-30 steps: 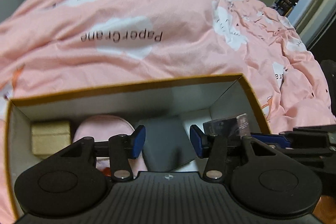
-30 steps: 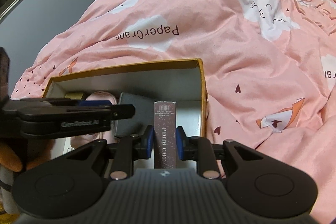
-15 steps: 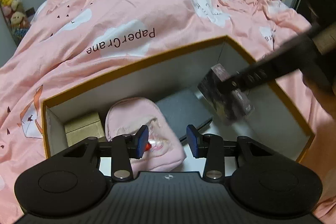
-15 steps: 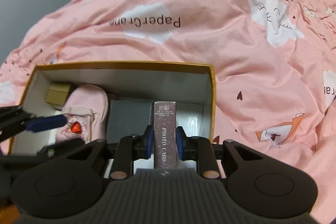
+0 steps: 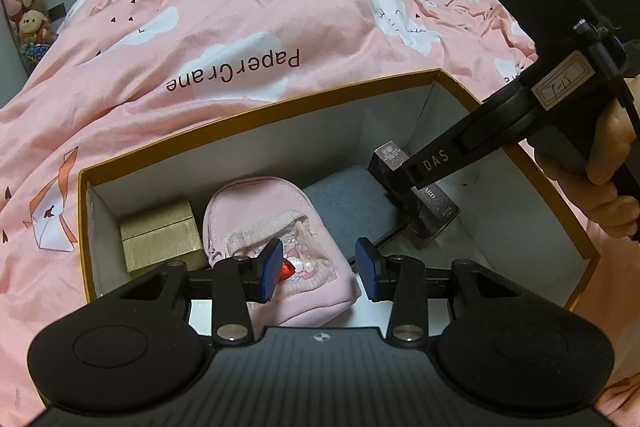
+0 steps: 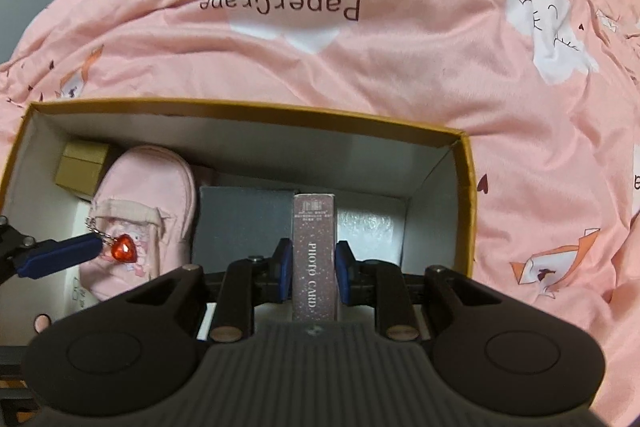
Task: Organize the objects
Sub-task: 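Lower the grey box with the left tool while the right sets the photo card inside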
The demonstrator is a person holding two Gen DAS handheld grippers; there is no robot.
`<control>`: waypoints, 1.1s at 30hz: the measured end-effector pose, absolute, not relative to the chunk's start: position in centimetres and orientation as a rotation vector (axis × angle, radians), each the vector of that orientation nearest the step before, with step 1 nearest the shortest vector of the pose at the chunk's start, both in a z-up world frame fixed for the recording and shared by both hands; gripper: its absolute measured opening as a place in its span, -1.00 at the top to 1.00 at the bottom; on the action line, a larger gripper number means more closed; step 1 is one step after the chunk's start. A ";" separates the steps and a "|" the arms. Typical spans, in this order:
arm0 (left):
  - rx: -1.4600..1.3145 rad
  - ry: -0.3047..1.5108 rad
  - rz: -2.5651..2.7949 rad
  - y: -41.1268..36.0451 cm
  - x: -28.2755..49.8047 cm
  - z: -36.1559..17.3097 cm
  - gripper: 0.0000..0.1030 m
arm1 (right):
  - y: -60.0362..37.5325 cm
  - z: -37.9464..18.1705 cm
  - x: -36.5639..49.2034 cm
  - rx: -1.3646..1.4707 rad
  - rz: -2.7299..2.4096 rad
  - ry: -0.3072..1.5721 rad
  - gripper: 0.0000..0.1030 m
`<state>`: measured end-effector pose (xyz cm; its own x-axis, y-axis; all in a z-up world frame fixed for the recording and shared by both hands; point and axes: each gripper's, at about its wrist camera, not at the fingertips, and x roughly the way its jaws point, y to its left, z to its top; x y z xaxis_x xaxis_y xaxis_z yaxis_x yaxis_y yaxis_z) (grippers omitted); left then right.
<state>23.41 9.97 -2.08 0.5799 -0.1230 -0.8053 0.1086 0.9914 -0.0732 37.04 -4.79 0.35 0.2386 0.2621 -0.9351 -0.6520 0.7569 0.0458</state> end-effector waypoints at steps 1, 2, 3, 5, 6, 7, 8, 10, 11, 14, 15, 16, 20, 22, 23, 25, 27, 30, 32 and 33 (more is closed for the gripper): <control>-0.019 0.942 -0.135 10.0 23.4 -2.1 0.09 | -4.7 0.5 36.9 -0.405 0.651 1.164 0.53; -0.020 0.941 -0.135 10.1 23.3 -2.1 0.09 | -4.7 0.8 36.8 -0.424 0.653 1.143 0.52; -0.020 0.940 -0.134 10.2 23.4 -2.1 0.09 | -4.6 1.0 36.6 -0.444 0.656 1.124 0.52; -0.024 0.938 -0.134 10.2 23.4 -2.1 0.09 | -4.4 1.5 36.3 -0.499 0.661 1.087 0.52; -0.029 0.936 -0.134 10.3 23.4 -2.1 0.09 | -4.3 1.6 36.2 -0.530 0.661 1.075 0.52; -0.033 0.935 -0.133 10.3 23.3 -2.1 0.09 | -4.2 1.7 36.1 -0.563 0.659 1.062 0.52; -0.037 0.935 -0.132 10.3 23.3 -2.1 0.09 | -4.1 1.6 35.8 -0.605 0.655 1.043 0.54; -0.040 0.931 -0.134 10.2 23.2 -2.0 0.09 | -4.0 1.4 35.6 -0.681 0.644 1.006 0.55; -0.038 0.929 -0.134 10.2 23.2 -2.0 0.09 | -4.1 1.4 35.6 -0.699 0.638 0.997 0.55; -0.039 0.920 -0.136 10.3 23.1 -1.8 0.09 | -4.8 2.3 35.5 -0.643 0.699 0.982 0.57; -0.039 0.919 -0.135 10.3 23.1 -1.8 0.09 | -5.0 2.6 35.3 -0.613 0.727 0.986 0.57; -0.039 0.920 -0.133 10.4 23.1 -1.9 0.09 | -5.0 2.8 35.0 -0.593 0.762 0.988 0.63; -0.046 0.919 -0.120 10.5 22.8 -1.8 0.09 | -4.3 2.3 33.3 -0.622 0.887 0.989 0.78; -0.046 0.922 -0.124 10.7 22.5 -1.8 0.09 | -4.0 1.7 32.7 -0.664 0.898 0.989 0.79; -0.043 0.926 -0.123 10.7 22.4 -1.9 0.09 | -4.0 1.3 32.7 -0.687 0.879 0.993 0.79; -0.035 0.930 -0.116 10.8 22.3 -2.0 0.09 | -4.2 0.8 33.2 -0.710 0.832 0.977 0.82; -0.037 0.934 -0.111 11.0 22.2 -2.1 0.09 | -4.6 0.9 33.7 -0.695 0.810 0.976 0.81; -0.045 0.935 -0.107 11.1 22.3 -2.1 0.09 | -4.9 1.0 34.2 -0.691 0.780 0.984 0.81; -0.045 0.935 -0.107 11.0 22.3 -2.1 0.09 | -4.9 0.8 34.1 -0.723 0.749 0.973 0.81; -0.045 0.935 -0.109 11.0 22.3 -2.1 0.09 | -4.9 0.7 34.1 -0.739 0.735 0.970 0.81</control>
